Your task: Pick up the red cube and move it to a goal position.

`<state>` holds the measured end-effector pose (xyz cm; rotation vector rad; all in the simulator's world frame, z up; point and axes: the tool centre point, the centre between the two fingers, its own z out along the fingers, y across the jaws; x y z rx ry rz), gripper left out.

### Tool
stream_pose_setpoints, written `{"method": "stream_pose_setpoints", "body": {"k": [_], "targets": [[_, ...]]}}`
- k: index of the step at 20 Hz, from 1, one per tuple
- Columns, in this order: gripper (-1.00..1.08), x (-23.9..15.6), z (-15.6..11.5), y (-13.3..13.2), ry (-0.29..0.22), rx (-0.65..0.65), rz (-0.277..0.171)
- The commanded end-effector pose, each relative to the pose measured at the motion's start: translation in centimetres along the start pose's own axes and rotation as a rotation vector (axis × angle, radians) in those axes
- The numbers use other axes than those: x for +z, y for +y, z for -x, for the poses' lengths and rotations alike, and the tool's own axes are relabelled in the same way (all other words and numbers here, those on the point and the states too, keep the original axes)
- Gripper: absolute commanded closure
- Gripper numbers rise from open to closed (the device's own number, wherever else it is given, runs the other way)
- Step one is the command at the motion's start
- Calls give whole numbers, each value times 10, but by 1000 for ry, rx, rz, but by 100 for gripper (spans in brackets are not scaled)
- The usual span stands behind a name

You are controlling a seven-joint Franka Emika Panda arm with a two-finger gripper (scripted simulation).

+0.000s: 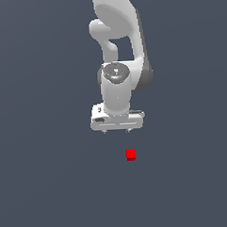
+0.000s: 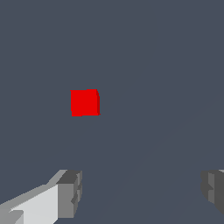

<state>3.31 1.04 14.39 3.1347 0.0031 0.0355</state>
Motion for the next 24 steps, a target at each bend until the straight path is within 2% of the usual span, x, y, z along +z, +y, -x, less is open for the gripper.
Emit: {"method": "stream_pose_setpoints", "body": {"k": [1, 13, 24], "targets": [[-92, 16, -7, -8, -3, -6, -1], [-92, 97, -45, -48, -17, -39, -6], [-92, 124, -59, -63, -22, -51, -7]]}}
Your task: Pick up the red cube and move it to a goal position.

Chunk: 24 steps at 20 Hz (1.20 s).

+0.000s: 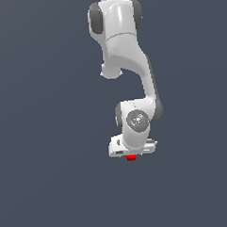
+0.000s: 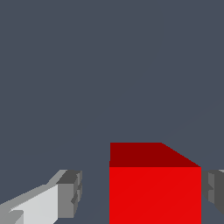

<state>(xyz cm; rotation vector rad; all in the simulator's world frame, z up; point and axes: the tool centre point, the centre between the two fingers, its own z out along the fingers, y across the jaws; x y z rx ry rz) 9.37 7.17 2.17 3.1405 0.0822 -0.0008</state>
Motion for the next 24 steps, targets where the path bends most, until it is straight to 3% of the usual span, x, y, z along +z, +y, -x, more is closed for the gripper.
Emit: {"method": "stream_pose_setpoints", "body": {"k": [1, 3, 4, 24], "targets": [[-92, 2, -2, -1, 0, -1, 0], [-92, 2, -2, -1, 0, -1, 0], [108, 2, -2, -1, 0, -1, 0], [108, -3, 9, 9, 0, -1, 0]]}}
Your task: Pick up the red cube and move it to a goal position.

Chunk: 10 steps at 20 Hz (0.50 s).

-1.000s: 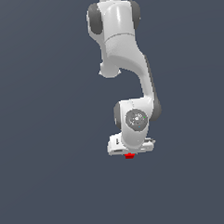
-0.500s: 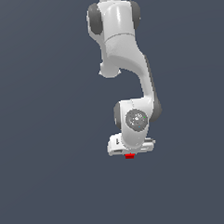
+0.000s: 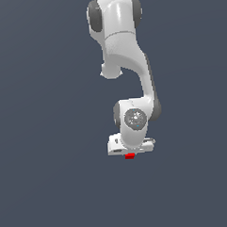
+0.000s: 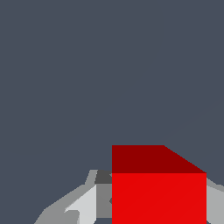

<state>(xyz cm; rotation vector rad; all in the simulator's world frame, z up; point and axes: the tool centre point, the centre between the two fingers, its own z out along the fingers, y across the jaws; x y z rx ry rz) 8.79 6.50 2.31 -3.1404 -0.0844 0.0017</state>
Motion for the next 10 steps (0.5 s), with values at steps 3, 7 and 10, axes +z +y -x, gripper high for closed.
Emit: {"method": "stream_pose_setpoints", "body": {"k": [3, 7, 10], "targets": [[108, -5, 10, 11, 1, 0, 0], [108, -12, 25, 25, 1, 0, 0], [108, -18, 38, 39, 1, 0, 0]]}}
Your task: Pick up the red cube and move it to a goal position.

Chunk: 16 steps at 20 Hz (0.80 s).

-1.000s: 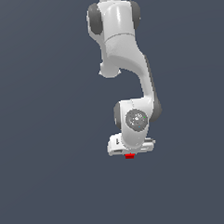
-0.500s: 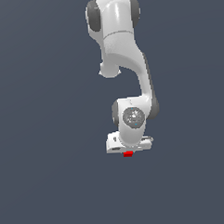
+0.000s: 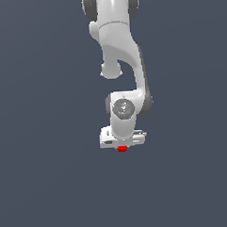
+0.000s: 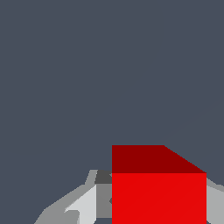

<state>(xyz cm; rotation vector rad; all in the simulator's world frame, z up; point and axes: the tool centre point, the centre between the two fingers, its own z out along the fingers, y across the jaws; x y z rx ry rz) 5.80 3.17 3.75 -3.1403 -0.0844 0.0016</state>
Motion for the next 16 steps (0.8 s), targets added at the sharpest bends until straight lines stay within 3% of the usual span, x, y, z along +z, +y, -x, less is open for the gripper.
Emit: {"method": "stream_pose_setpoints", "body": {"k": [1, 16], "targets": [[108, -5, 11, 11, 1, 0, 0], [108, -21, 43, 46, 1, 0, 0]]}}
